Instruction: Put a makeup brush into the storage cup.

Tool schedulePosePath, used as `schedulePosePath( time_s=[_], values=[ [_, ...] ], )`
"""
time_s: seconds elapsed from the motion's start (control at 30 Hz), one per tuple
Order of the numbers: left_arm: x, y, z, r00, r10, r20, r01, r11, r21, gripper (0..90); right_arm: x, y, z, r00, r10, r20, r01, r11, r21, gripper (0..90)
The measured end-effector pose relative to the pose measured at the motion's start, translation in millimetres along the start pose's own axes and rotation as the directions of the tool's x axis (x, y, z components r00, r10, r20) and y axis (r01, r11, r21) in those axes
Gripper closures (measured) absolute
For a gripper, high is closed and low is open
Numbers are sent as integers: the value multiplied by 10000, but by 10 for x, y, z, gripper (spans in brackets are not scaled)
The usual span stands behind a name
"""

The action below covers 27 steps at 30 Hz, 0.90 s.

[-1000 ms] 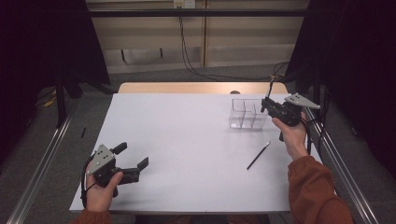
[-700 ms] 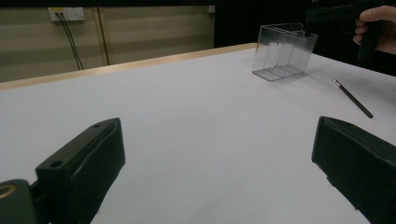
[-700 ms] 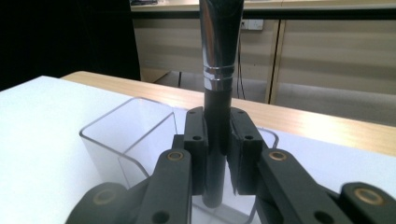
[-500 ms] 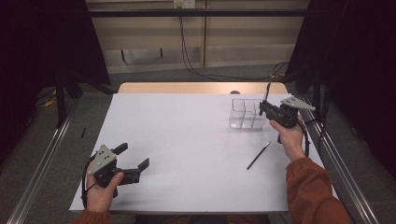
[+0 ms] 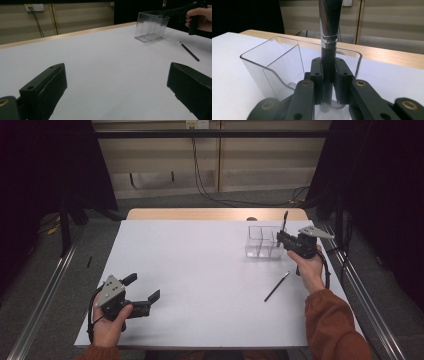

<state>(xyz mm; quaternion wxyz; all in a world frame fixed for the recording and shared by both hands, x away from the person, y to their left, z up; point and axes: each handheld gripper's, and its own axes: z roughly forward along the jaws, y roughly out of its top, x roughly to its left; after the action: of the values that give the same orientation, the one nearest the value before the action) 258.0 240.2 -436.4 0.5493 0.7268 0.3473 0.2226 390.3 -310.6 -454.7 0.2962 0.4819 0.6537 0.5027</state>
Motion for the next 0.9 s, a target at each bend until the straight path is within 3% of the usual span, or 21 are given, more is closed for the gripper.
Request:
schedulePosePath(
  time_s=[0.47, 0.8, 0.9],
  values=[
    [23, -1, -3, 10000, 26, -21, -26, 10000, 37, 27, 22, -15, 38, 9999, -75, 103, 72, 9996, 276, 795],
    [29, -3, -4, 10000, -12, -92, 12, 10000, 39, 27, 31, -5, 42, 9998, 35, 174, -38, 9998, 201, 733],
    [32, -4, -4, 10000, -20, -96, 21, 10000, 38, 27, 33, 0, 34, 9998, 111, 184, -113, 9999, 97, 678]
  ],
)
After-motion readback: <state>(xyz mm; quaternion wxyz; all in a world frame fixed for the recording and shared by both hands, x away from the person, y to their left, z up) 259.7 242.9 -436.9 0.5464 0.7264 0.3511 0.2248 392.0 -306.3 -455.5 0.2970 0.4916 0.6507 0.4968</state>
